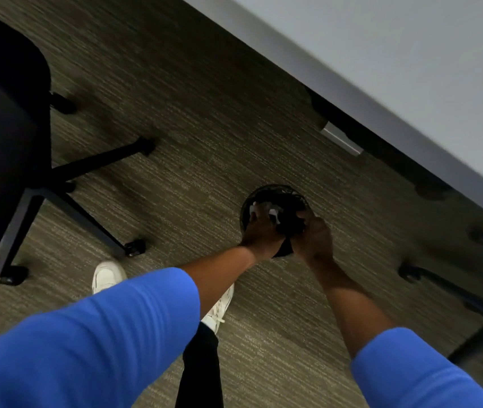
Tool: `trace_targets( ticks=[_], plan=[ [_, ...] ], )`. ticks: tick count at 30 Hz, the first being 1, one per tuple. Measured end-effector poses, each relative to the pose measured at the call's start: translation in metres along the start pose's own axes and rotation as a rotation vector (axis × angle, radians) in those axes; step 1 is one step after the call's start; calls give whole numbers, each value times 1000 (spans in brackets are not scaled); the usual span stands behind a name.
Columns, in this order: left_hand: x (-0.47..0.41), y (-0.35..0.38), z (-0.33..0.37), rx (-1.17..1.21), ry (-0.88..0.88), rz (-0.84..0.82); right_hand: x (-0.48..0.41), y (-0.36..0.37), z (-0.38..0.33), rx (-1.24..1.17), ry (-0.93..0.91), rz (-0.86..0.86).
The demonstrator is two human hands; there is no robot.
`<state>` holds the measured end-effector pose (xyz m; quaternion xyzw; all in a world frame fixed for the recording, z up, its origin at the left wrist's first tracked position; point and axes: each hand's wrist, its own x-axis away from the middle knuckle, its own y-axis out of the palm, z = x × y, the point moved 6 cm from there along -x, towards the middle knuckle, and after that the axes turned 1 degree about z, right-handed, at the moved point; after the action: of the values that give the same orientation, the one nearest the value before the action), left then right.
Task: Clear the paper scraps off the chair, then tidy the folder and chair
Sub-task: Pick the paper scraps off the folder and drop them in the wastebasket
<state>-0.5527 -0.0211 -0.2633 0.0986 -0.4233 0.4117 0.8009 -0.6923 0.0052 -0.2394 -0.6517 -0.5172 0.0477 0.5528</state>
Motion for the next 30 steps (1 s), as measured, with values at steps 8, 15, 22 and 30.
trace_targets(
  ticks=[8,15,22,30],
  plan=[
    [45,-68,-12,-477,56,59,34,12,-49,-75,-112,-21],
    [120,-215,-62,-426,-19,497,67,43,-164,8,-203,-190],
    [214,-385,-104,-422,77,1000,112,78,-318,60,-468,-186],
    [294,-519,-152,-430,-146,1426,163,124,-472,15,-824,-201]
  ],
)
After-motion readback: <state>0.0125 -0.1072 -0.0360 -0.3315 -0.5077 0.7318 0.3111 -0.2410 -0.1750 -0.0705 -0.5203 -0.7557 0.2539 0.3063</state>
